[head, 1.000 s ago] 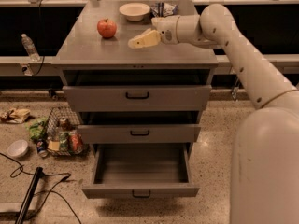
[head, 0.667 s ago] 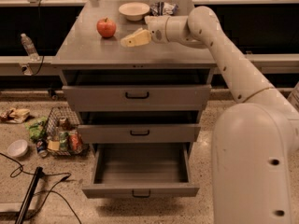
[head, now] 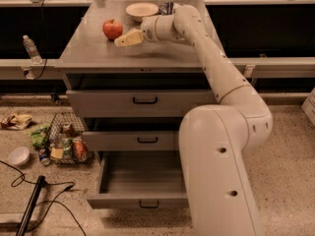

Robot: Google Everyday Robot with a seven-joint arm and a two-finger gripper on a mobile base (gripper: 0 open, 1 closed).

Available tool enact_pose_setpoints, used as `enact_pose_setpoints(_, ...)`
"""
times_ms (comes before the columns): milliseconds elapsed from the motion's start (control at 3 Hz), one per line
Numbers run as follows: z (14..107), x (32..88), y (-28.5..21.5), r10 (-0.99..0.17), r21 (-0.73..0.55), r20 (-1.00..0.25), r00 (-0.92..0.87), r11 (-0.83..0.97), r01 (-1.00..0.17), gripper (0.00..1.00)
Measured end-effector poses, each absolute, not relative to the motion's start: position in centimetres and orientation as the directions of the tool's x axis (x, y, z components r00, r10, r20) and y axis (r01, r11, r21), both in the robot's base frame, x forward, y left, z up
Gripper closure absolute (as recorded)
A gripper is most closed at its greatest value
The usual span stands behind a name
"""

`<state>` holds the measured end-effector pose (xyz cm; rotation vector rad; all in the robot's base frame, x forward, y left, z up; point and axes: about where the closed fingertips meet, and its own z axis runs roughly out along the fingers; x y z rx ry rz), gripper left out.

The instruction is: Place apple into bottom drawer

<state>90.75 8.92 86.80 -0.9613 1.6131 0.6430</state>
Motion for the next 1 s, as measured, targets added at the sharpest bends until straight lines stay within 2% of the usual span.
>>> enact_pose_setpoints(1000, 85.6, 93.4, 15.4, -0.189, -0.015, -0.977, -0.095, 0.512, -0.859, 0.00)
